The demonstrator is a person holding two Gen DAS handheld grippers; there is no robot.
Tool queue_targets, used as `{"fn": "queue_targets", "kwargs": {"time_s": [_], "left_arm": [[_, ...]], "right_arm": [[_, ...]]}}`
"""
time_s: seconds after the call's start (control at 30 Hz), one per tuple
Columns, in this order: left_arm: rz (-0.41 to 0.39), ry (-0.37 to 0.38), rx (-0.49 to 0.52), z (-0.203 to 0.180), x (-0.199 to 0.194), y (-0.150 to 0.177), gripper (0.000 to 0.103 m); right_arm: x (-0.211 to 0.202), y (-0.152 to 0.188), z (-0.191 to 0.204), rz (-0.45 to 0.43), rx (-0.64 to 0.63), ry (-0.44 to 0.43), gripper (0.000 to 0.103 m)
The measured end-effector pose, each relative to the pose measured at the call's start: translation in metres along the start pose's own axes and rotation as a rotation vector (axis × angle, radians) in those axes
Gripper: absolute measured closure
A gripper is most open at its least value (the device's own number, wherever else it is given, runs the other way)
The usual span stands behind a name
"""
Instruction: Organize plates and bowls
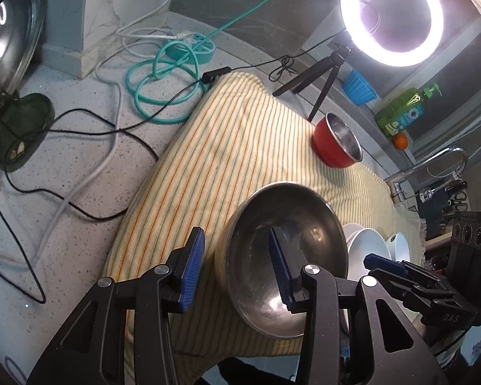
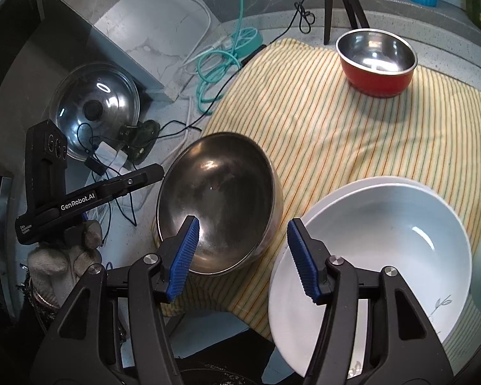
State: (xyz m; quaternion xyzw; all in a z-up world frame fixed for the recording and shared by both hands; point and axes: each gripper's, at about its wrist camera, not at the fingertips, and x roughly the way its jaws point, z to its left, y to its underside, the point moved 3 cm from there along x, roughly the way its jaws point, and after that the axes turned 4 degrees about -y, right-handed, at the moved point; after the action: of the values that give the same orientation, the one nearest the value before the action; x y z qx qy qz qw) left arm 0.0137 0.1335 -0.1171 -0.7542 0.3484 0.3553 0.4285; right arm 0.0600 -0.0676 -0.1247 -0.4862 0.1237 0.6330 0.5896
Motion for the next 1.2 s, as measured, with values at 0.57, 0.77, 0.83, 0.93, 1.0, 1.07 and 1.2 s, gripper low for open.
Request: {"fn": "queue_targets", "kwargs": {"time_s": [0.57,0.77,0.83,0.93,1.0,1.07,1.2], "left_arm": [[-0.118,-0.073,0.235,-0.069,0.001,-0.052,0.038],[-0.108,-0.050,0.306,-0.102,0.019,-0.073,0.033],[-0.105,-0.037,0.320,-0.113,0.027,-0.079,0.033],[-0.092,-0.009,0.322,-0.124,0.038,-0.088,0.033],[-0.078,0.008,0.308,-0.129,0.047,-0.094,0.035],[-0.058,0.023,0.289,-0.131,0.059,-0.102,0.036],[-0.012,0.051,0.255,-0.134,0.081,-0.111,0.048]], "right_arm": [[-0.082,-0.048,-0.054,-0.212,0.033,0.241,0.018],[-0.091,-0.070,-0.083,-0.233,0.097,0.244,0.018],[-0.089,-0.076,-0.093,-0.236,0.126,0.235,0.018],[-0.084,-0.083,-0.107,-0.235,0.165,0.217,0.018],[-0.080,-0.087,-0.116,-0.235,0.188,0.204,0.018],[-0.076,-0.092,-0.126,-0.233,0.209,0.194,0.018],[-0.065,-0.102,-0.140,-0.223,0.232,0.176,0.018]]}}
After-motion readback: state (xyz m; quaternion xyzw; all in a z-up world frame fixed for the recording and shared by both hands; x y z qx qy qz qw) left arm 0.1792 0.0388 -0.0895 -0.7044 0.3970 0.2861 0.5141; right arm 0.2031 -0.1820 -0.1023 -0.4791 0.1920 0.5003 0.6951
